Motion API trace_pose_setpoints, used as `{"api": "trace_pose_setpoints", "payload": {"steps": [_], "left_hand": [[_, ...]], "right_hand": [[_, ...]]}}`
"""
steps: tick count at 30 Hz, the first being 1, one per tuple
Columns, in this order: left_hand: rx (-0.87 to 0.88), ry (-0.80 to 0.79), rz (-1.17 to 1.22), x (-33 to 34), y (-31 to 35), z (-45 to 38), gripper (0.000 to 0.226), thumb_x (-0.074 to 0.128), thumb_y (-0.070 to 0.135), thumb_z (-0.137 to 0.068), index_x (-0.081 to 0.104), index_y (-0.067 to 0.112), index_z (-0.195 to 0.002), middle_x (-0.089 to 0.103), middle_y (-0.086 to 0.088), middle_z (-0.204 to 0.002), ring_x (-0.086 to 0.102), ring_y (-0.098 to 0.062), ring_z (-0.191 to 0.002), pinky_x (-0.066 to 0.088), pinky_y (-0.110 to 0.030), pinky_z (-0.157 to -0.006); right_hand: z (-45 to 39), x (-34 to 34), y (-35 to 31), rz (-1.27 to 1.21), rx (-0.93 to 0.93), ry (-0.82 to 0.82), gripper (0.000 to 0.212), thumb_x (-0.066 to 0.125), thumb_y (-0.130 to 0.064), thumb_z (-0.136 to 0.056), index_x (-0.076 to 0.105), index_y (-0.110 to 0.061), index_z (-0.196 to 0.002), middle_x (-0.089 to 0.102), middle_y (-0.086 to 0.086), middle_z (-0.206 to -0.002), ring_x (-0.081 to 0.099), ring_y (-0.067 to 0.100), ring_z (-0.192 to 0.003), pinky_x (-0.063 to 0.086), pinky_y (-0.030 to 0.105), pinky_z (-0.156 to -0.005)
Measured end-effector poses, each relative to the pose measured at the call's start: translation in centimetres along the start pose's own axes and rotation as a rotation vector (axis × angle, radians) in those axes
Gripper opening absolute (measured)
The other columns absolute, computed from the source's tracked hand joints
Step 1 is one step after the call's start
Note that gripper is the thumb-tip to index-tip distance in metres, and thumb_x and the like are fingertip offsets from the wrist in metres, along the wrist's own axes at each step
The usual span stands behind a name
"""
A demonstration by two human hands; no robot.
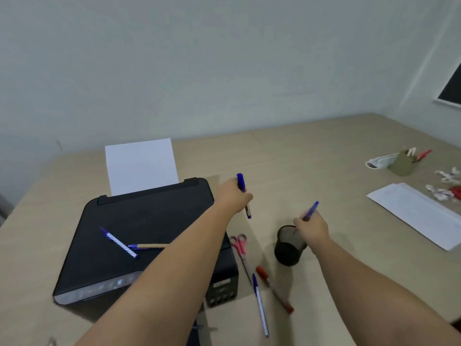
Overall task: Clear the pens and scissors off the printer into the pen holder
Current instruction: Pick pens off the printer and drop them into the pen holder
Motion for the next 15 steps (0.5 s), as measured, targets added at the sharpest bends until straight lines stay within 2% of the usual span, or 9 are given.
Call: {"api": "trace_pose_setpoints", "payload": {"steps": [2, 4, 7, 9, 11, 13, 15], "left_hand": [[0.005, -0.041, -0.014, 2.4, 0.7, 0.1, 0.008, 0.063, 0.015, -0.075, 0.056, 0.016, -0.076, 0.066, -0.011, -0.078, 0.062, -0.026, -0.068, 0.056, -0.038, -0.066], [0.018, -0.05, -0.034, 4.2, 1.2, 0.2, 0.008, 0.066, 0.014, -0.074, 0.061, 0.015, -0.08, 0.072, -0.014, -0.085, 0.07, -0.028, -0.076, 0.059, -0.039, -0.069], [0.009, -0.074, -0.053, 7.4, 1.5, 0.4, 0.008, 0.065, 0.015, -0.075, 0.06, 0.015, -0.081, 0.074, -0.016, -0.09, 0.072, -0.031, -0.086, 0.06, -0.041, -0.074], [0.007, -0.086, -0.069, 9.1, 1.5, 0.7, 0.009, 0.065, 0.017, -0.077, 0.058, 0.014, -0.082, 0.073, -0.018, -0.091, 0.071, -0.033, -0.088, 0.058, -0.04, -0.074], [-0.001, -0.1, -0.075, 10.4, 1.5, 1.0, 0.011, 0.064, 0.018, -0.079, 0.057, 0.013, -0.084, 0.073, -0.02, -0.092, 0.072, -0.034, -0.088, 0.058, -0.041, -0.074], [-0.009, -0.115, -0.079, 11.6, 1.4, 1.0, 0.012, 0.064, 0.019, -0.079, 0.058, 0.013, -0.087, 0.072, -0.018, -0.092, 0.072, -0.034, -0.087, 0.058, -0.04, -0.075], [-0.02, -0.115, -0.105, 12.2, 1.1, 0.9, 0.017, 0.065, 0.023, -0.079, 0.061, 0.016, -0.094, 0.072, -0.013, -0.093, 0.071, -0.03, -0.085, 0.055, -0.034, -0.073]], "right_hand": [[-0.1, -0.7, 3.5, 0.037, 0.078, 0.021, 0.008, 0.056, -0.019, -0.085, 0.055, -0.011, -0.086, 0.062, 0.007, -0.076, 0.062, 0.031, -0.083, 0.04, 0.029, -0.068], [-0.4, -0.8, 5.0, 0.031, 0.109, 0.005, 0.009, 0.058, -0.015, -0.083, 0.058, -0.01, -0.09, 0.061, 0.004, -0.073, 0.063, 0.031, -0.086, 0.039, 0.027, -0.069], [-1.0, -0.4, 5.5, 0.048, 0.099, -0.056, 0.01, 0.062, -0.012, -0.079, 0.058, -0.014, -0.087, 0.062, 0.003, -0.073, 0.063, 0.026, -0.076, 0.038, 0.023, -0.061], [-1.2, -0.1, 5.7, 0.039, 0.084, -0.08, 0.018, 0.062, -0.011, -0.079, 0.061, -0.012, -0.097, 0.065, 0.012, -0.095, 0.06, 0.024, -0.075, 0.042, 0.023, -0.065], [-1.5, -0.3, 5.7, 0.024, 0.081, -0.067, 0.035, 0.063, -0.013, -0.081, 0.058, -0.011, -0.115, 0.055, 0.016, -0.118, 0.058, 0.028, -0.091, 0.044, 0.027, -0.079], [-1.7, -1.1, 5.7, 0.0, 0.08, -0.042, 0.042, 0.062, -0.015, -0.082, 0.053, -0.014, -0.123, 0.046, 0.017, -0.129, 0.058, 0.03, -0.102, 0.043, 0.03, -0.088], [-1.9, -2.1, 5.2, -0.024, 0.068, -0.014, 0.043, 0.059, -0.016, -0.084, 0.05, -0.015, -0.125, 0.041, 0.016, -0.134, 0.057, 0.03, -0.099, 0.041, 0.031, -0.088]]}}
Point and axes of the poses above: each hand's wrist, its own z-axis away from the middle knuckle, its own x-axis out of the palm, y = z × x, the point moved 10 cm from there along -z, towards the middle knuckle
